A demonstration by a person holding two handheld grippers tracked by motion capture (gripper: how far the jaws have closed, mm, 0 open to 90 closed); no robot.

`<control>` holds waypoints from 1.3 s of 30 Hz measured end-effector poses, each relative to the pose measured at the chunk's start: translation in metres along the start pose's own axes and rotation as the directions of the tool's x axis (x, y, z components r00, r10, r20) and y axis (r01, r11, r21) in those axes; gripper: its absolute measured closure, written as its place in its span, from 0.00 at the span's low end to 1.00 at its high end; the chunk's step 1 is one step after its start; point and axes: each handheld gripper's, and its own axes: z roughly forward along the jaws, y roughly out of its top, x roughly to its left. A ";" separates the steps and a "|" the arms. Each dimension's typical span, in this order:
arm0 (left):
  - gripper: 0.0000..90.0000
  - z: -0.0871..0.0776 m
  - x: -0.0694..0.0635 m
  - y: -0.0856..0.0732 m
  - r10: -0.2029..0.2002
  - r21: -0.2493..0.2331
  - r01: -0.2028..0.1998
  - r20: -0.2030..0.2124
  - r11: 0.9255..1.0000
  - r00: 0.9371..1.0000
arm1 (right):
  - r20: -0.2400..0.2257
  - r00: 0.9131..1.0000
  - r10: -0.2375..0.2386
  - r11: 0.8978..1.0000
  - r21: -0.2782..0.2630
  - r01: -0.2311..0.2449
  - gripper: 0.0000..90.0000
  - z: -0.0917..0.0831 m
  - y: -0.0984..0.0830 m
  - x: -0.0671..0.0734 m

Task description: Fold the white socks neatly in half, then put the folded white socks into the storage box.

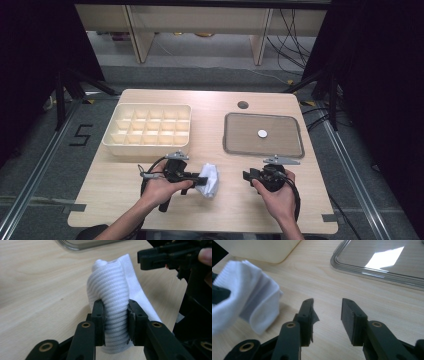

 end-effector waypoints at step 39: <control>0.78 -0.098 0.041 0.004 -0.080 -0.205 0.044 -0.173 0.978 0.982 | 0.037 0.999 -0.002 1.000 -0.024 0.002 0.66 -0.005 -0.010 -0.015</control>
